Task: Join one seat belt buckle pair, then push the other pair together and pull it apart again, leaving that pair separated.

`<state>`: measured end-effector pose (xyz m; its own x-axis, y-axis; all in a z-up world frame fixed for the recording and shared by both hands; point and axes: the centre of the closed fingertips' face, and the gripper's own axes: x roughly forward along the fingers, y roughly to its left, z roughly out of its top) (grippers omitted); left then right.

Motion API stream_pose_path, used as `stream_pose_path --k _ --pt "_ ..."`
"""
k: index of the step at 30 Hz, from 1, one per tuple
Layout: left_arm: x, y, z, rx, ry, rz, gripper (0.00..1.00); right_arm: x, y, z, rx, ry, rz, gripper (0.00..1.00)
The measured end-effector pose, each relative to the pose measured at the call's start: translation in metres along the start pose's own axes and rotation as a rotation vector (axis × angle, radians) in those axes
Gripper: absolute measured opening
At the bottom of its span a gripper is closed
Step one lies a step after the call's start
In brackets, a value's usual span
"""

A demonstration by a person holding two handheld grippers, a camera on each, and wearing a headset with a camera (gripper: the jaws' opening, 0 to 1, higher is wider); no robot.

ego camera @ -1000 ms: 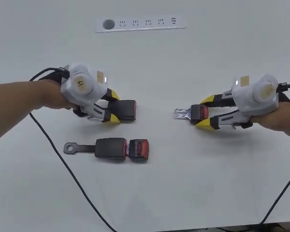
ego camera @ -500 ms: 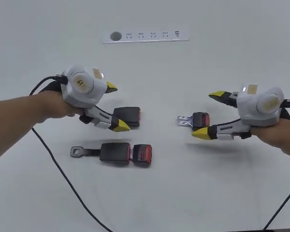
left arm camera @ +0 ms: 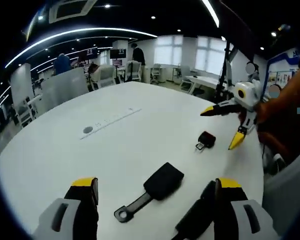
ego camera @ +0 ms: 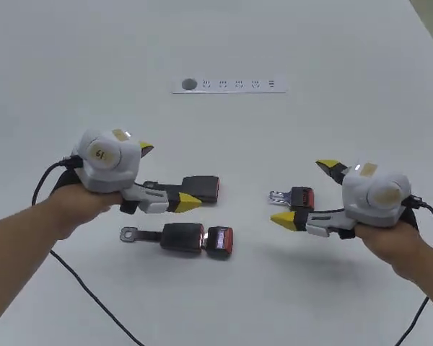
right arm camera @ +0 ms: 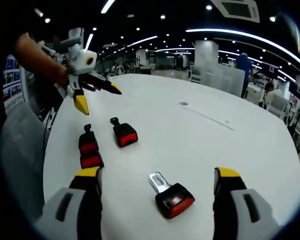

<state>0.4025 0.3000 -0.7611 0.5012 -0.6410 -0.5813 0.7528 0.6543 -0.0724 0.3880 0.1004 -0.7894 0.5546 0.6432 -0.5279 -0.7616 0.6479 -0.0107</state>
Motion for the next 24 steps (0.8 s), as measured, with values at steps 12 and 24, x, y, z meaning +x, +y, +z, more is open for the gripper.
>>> stream_pose_path --k 12,24 --pt "-0.053 -0.023 -0.015 -0.047 -0.048 0.03 1.0 -0.016 0.032 0.009 0.031 -0.061 -0.05 0.98" --pt "-0.093 -0.036 -0.037 -0.105 -0.102 0.071 1.0 -0.038 0.061 0.009 0.04 -0.078 -0.086 1.0"
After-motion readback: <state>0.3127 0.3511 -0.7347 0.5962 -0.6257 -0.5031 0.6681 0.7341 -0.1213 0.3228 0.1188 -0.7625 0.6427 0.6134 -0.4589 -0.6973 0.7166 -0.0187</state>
